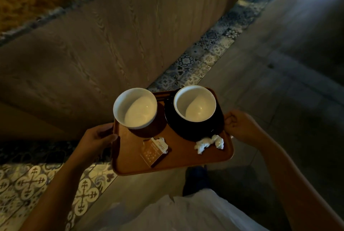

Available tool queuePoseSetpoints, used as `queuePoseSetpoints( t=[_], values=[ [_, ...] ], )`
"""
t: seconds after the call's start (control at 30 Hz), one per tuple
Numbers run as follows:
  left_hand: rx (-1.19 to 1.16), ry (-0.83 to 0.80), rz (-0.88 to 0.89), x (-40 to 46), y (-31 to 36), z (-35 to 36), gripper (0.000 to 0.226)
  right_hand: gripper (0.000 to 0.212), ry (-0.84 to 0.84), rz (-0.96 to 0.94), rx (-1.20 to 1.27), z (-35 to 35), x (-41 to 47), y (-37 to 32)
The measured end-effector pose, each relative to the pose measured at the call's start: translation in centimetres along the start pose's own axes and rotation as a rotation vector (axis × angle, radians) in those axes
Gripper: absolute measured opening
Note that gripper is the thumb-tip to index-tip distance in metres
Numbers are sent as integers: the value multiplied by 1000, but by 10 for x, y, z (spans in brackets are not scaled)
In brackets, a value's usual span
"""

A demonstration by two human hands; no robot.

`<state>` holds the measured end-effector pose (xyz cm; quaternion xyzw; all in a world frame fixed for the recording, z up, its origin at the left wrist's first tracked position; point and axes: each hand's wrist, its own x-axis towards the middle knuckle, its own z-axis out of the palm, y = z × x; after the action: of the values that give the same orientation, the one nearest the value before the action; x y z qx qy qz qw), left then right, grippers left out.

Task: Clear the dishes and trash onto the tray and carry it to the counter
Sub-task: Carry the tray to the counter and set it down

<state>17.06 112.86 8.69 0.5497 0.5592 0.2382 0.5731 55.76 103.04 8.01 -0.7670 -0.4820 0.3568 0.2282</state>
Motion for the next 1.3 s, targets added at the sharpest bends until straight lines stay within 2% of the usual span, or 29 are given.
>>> queuePoseSetpoints(
  t=[0.3, 0.47, 0.67, 0.97, 1.13, 1.3],
  values=[
    [-72, 157, -73, 114, 48, 59, 34, 19, -70, -79, -36, -86, 149, -6],
    [-60, 196, -57, 168, 77, 82, 39, 12, -98, -139, -74, -130, 223, -14],
    [-43, 210, -58, 236, 113, 92, 45, 9, -136, -153, -110, -157, 309, -25],
    [-18, 181, -63, 355, 167, 87, 33, 22, -77, -125, -83, -190, 416, -53],
    [-18, 129, -73, 412, 195, 88, 33, 21, -45, -109, -75, -209, 468, -61],
    [18, 151, -58, 460, 218, 95, 34, 23, -75, -98, -56, -228, 519, -60]
  ],
)
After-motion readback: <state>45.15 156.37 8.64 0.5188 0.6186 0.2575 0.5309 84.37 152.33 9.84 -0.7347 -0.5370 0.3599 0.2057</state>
